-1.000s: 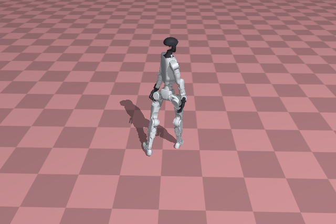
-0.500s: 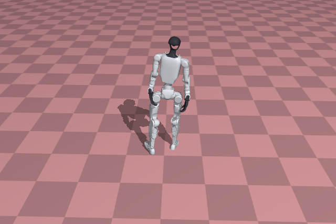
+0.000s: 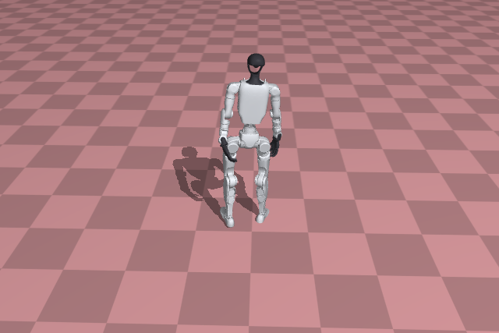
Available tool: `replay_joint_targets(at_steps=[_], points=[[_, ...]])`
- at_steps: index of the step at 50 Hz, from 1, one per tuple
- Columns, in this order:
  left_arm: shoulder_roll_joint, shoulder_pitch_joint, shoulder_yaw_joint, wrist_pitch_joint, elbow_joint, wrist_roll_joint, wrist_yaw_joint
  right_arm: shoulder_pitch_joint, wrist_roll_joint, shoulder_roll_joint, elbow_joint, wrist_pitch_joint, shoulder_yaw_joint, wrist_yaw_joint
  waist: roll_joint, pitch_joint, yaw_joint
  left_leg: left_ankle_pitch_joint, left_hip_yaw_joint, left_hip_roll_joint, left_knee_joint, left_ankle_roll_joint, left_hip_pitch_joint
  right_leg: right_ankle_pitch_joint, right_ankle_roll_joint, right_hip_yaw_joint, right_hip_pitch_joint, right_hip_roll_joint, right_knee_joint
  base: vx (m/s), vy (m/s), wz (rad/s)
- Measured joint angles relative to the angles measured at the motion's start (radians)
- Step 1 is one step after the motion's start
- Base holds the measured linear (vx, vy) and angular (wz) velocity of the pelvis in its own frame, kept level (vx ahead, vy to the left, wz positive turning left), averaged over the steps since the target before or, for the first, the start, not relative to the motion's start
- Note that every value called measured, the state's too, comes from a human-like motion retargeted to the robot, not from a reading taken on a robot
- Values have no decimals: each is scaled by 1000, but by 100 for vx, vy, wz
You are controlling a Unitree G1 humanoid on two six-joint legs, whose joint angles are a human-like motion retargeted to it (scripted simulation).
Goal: In place motions
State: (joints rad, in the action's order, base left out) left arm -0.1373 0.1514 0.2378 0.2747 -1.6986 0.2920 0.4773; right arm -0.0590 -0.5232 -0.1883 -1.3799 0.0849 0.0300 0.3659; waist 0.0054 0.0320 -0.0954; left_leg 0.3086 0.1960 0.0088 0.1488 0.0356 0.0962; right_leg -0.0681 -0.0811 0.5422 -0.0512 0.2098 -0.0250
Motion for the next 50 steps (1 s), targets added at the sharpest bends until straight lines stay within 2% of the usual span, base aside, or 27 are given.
replay_joint_targets(at_steps=[5, 10, 13, 15, 19, 23, 28, 30, 33, 35, 38, 41, 45, 50], points=[[9, -37, -74, 36, -1, -42, -68, 71, 12, 5, -104, 0, 46, -74, 14, -22, -13, 11, 17, 12, 8, -8, -4, -17, 2, -49, -29, -2, -39, 2, 23, -48], [11, -159, -148, -4, -1, -112, -155, 136, 40, -38, -253, 62, 57, -57, 37, -48, -23, 7, 85, 54, -7, -12, -9, 5, -4, -101, -99, -6, -170, -9, 12, -82], [-6, -237, -173, -12, 51, -71, -97, 176, 86, -62, -317, 91, 82, -65, 27, -64, -49, -8, 88, 45, -34, -13, -25, 3, -37, -174, -112, -30, -200, -11, 3, -24], [-17, -279, -181, -3, 113, -27, -30, 221, 125, -70, -320, 131, 110, -71, 24, -70, -55, -19, 85, 38, -51, -12, -39, 19, -35, -202, -102, -42, -196, -4, 0, 7], [-5, -336, -182, 14, 227, 46, 73, 311, 237, -79, -320, 244, 111, -80, 20, -41, -41, -29, 57, 17, -68, -11, -46, 63, -9, -130, -55, -35, -128, 8, -1, 37], [28, -328, -196, -7, 335, 44, 90, 303, 311, -64, -320, 319, 74, -130, 17, -7, 5, -38, 31, -4, -74, -12, -40, 31, -10, -106, -33, -30, -65, 8, -5, 29], [54, -242, -154, -90, 309, -9, -87, 99, 266, -29, -320, 268, -65, -149, 29, 6, 24, -39, 56, 1, -84, -4, -59, 3, 2, -102, -21, -43, -23, -3, -7, 2], [47, -181, -122, -85, 235, 16, -131, -11, 218, -7, -320, 237, -130, -129, 35, 20, 17, -39, 65, 2, -90, -1, -69, -2, 2, -98, -14, -48, -11, 3, -11, 2], [16, -85, -93, -17, 97, 87, -112, -172, 118, 48, -277, 158, -171, -51, 36, 26, 23, -36, 76, 6, -92, 5, -86, -4, 11, -105, -7, -57, 1, 4, -12, -15], [-10, -16, -75, 11, 13, 150, -74, -230, 59, 83, -154, 109, -179, 36, 34, 27, 31, -34, 83, 10, -94, 9, -93, -1, 16, -113, -11, -60, -4, 7, -11, -21], [-32, 119, -51, 77, -1, 223, -1, -288, 31, 115, 55, 31, -186, 192, 38, 28, 43, -33, 103, 22, -99, 17, -101, -2, 22, -124, -20, -69, -8, 3, -7, -18], [-34, 231, 14, 132, -1, 235, 18, -334, 63, 132, 210, -46, -198, 273, 41, 25, 44, -34, 109, 32, -101, 24, -103, 1, 26, -121, -18, -77, -8, -1, -6, 2], [-34, 298, 95, 197, -1, 97, -3, -332, 61, 131, 346, -150, -222, 245, 40, 34, 32, -39, 101, 44, -99, 32, -89, 12, 26, -96, -13, -83, -7, 1, -6, 33], [-60, 167, -3, 127, -1, -75, -122, -223, -15, 106, 334, -171, -221, 103, 22, 28, -6, -55, 69, 46, -93, 39, -73, 32, 28, -50, 16, -86, -4, -3, -8, 56]])
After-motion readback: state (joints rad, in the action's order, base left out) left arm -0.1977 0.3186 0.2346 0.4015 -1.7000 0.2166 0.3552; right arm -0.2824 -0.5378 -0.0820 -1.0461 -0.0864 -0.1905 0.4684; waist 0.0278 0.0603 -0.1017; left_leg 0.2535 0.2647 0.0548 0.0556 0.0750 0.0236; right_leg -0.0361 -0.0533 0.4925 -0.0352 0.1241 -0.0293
